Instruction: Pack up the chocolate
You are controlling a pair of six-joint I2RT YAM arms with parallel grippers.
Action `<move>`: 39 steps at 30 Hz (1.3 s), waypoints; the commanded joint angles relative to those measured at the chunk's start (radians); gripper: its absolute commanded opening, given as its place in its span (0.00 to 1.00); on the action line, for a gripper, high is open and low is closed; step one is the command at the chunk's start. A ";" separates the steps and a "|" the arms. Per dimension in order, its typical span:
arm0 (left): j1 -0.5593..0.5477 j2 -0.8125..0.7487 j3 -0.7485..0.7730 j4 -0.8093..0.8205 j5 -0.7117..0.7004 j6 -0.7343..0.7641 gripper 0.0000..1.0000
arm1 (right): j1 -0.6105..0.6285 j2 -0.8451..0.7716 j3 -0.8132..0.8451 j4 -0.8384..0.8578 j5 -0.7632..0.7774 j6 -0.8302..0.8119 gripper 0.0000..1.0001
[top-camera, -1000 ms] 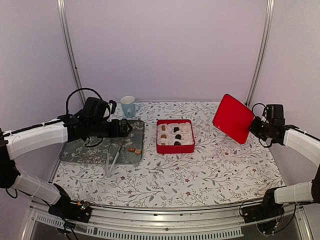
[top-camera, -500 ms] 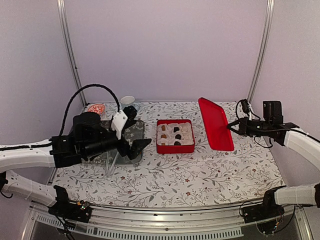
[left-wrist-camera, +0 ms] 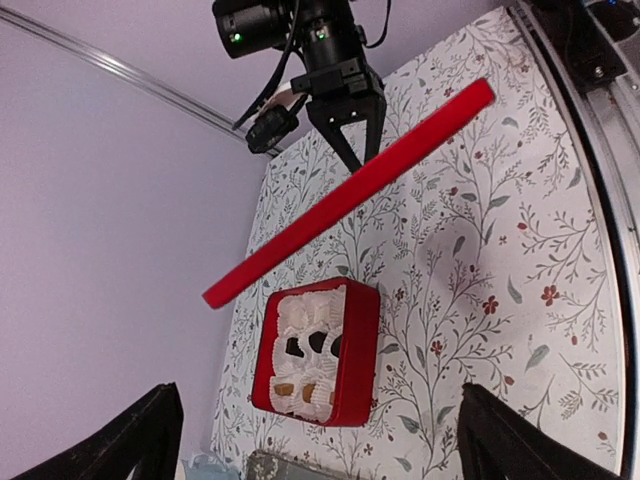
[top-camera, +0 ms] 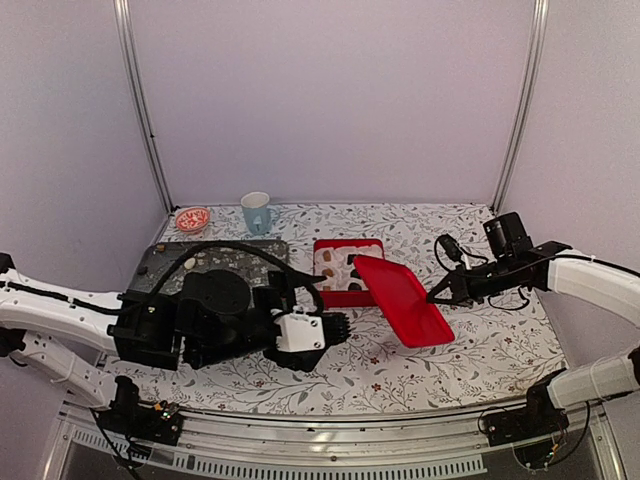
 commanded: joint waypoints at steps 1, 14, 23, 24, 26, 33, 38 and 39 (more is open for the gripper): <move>-0.038 0.060 0.098 -0.084 -0.057 0.147 0.96 | 0.064 0.044 0.049 -0.070 0.024 -0.007 0.00; -0.050 0.208 0.212 -0.161 0.032 0.275 0.85 | 0.183 0.106 0.111 -0.114 0.039 0.010 0.00; -0.043 0.282 0.245 -0.202 0.019 0.300 0.48 | 0.215 0.128 0.135 -0.134 0.036 -0.009 0.00; -0.042 0.286 0.249 -0.202 0.011 0.296 0.43 | 0.215 0.131 0.135 -0.134 0.036 -0.012 0.00; -0.038 0.289 0.260 -0.205 0.008 0.283 0.32 | 0.215 0.131 0.132 -0.132 0.035 -0.013 0.00; -0.036 0.286 0.283 -0.231 0.044 0.245 0.00 | 0.214 0.131 0.135 -0.124 0.010 -0.022 0.00; -0.026 0.265 0.296 -0.247 0.080 0.165 0.00 | 0.190 0.107 0.191 -0.149 0.069 -0.046 0.42; -0.014 0.255 0.305 -0.249 0.104 0.133 0.00 | 0.163 0.091 0.203 -0.144 0.082 -0.055 0.55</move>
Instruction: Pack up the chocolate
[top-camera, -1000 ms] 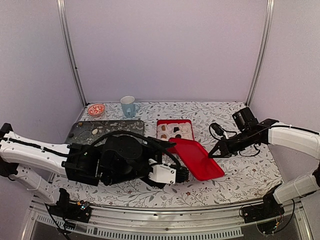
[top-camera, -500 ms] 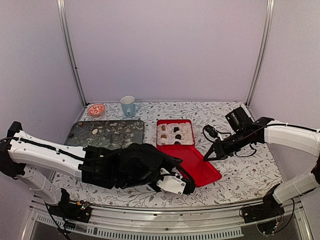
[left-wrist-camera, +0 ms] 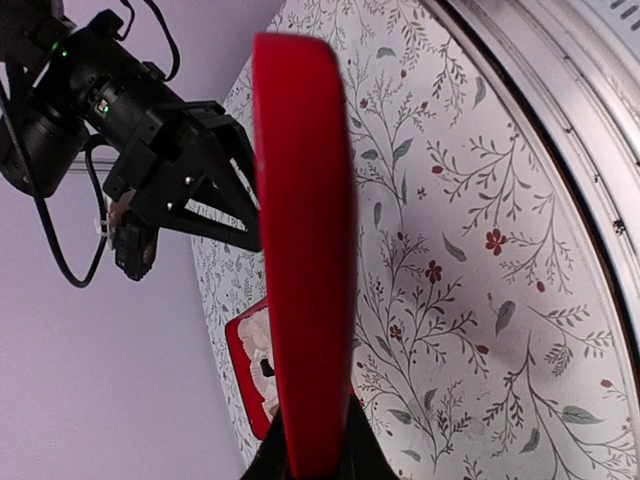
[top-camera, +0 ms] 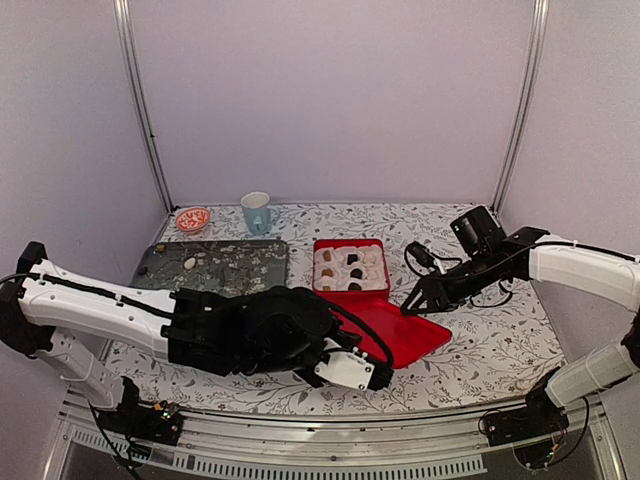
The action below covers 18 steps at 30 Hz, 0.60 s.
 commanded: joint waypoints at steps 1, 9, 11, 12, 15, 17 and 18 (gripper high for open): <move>0.037 -0.046 0.059 0.009 0.074 -0.143 0.00 | -0.085 -0.062 0.078 0.008 0.039 -0.040 0.63; 0.322 -0.142 0.054 0.223 0.411 -0.606 0.00 | -0.373 -0.272 -0.068 0.481 0.063 0.139 0.99; 0.410 -0.133 0.056 0.267 0.562 -0.750 0.00 | -0.386 -0.259 -0.087 0.561 0.056 0.167 0.99; 0.443 -0.125 0.057 0.291 0.619 -0.825 0.00 | -0.389 -0.244 -0.089 0.590 0.041 0.177 0.99; 0.535 -0.086 0.073 0.359 0.768 -0.977 0.00 | -0.390 -0.176 -0.082 0.658 -0.018 0.176 0.99; 0.601 -0.055 0.080 0.415 0.882 -1.085 0.00 | -0.390 -0.157 -0.102 0.740 -0.070 0.163 0.99; 0.631 -0.038 0.079 0.455 0.947 -1.142 0.00 | -0.391 -0.155 -0.119 0.789 -0.090 0.162 0.99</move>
